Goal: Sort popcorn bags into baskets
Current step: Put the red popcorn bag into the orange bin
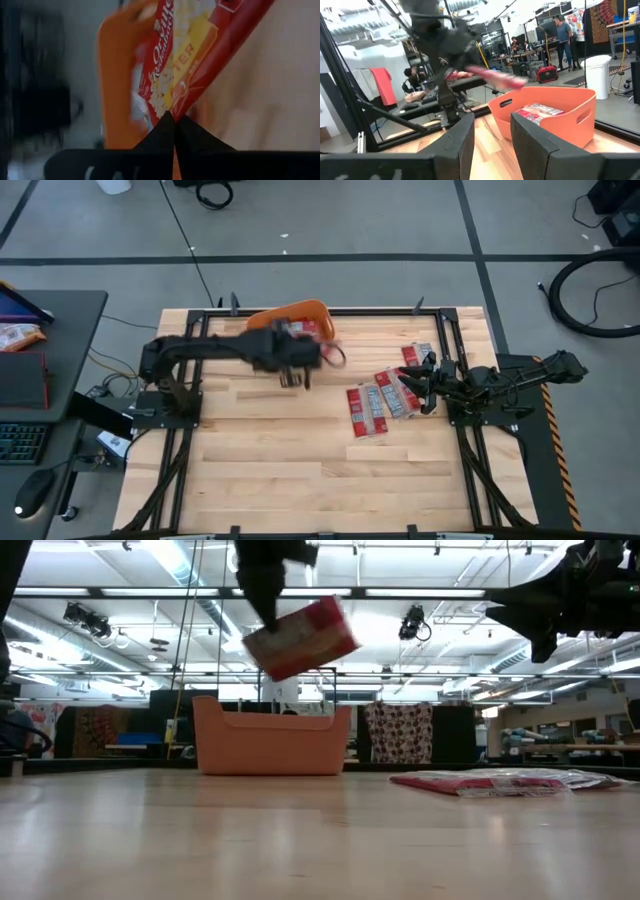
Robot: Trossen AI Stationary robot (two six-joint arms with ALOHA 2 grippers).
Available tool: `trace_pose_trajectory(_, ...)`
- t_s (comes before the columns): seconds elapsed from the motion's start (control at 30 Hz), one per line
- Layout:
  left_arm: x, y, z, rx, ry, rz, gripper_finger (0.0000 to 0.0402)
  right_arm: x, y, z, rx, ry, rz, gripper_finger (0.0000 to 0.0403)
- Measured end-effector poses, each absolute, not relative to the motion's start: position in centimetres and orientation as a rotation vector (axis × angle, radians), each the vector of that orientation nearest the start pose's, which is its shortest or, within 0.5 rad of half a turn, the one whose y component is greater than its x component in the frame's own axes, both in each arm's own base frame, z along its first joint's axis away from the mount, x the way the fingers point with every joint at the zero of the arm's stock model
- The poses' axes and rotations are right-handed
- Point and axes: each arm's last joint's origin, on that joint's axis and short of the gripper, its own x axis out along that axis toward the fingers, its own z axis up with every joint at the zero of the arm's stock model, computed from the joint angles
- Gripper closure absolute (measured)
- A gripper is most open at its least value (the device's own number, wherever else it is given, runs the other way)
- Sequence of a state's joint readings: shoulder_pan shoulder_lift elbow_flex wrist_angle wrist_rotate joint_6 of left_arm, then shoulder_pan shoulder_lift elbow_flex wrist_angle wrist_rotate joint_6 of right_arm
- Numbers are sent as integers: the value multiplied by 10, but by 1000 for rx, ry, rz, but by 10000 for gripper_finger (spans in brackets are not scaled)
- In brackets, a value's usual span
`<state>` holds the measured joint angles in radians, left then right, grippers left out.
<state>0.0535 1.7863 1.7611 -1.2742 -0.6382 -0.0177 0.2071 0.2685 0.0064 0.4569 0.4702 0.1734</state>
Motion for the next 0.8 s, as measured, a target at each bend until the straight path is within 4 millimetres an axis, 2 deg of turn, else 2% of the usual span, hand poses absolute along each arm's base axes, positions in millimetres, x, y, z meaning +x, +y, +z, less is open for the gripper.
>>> trace_pose_trajectory(0.1,335,65,324,294,1346,696,396,110,10,186,236,-206,-246,271)
trace_pose_trajectory(0.2,334,93,315,248,1399,752,391,110,10,186,236,-206,-246,271)
trace_pose_trajectory(0.4,334,143,295,198,1481,752,389,110,10,186,237,-208,-246,271)
trace_pose_trajectory(0.63,337,178,268,98,1538,720,387,110,10,186,237,-207,-246,271)
trace_pose_trajectory(0.8,339,188,252,83,1586,719,385,110,10,186,237,-207,-246,271)
